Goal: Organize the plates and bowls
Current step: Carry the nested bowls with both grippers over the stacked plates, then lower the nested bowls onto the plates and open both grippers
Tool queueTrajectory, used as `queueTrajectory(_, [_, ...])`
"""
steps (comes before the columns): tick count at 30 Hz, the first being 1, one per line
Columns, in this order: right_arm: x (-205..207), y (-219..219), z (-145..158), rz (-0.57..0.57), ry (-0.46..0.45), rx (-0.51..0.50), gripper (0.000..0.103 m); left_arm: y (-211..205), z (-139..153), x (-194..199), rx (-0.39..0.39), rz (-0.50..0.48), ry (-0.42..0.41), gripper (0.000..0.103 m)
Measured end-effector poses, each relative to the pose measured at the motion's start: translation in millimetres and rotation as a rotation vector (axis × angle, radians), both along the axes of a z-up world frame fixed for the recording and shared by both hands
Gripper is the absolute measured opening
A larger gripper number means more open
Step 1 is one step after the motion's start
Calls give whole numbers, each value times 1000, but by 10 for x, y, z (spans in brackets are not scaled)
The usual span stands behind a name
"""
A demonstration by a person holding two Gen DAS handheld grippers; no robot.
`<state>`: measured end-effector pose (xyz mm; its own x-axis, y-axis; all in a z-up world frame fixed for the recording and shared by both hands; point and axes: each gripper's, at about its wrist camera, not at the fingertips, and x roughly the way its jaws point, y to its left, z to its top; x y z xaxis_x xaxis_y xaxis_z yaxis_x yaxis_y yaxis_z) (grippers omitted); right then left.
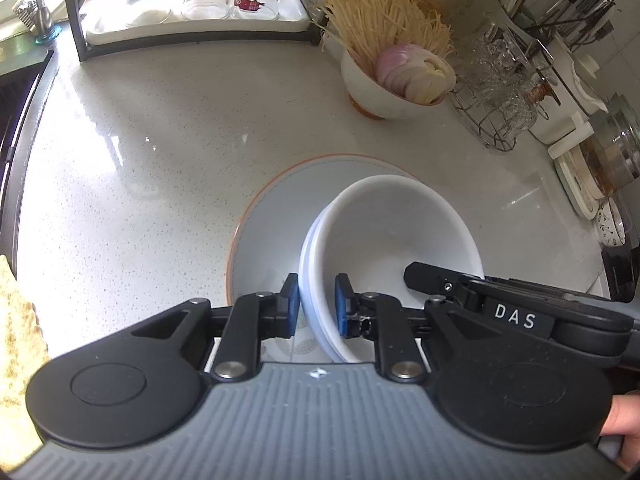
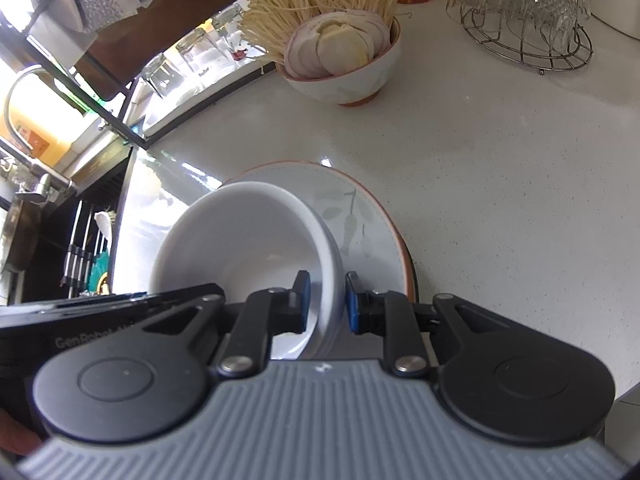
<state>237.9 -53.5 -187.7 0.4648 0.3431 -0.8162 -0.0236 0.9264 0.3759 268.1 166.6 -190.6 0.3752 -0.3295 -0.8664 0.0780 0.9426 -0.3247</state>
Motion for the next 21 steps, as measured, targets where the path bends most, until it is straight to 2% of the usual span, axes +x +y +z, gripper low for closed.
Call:
queueTrajectory(17, [77,3,60,-35,-1,3,24,-51,61,-7,18,-21,8,21])
queueTrajectory(19, [71,-17,90,-43,-2,12,27,-25,108,-20,23,4,-4,26])
queueTrajectory(21, [59,-38,132,-39,-16,16,35,0,180,-41,18,18,-20,35])
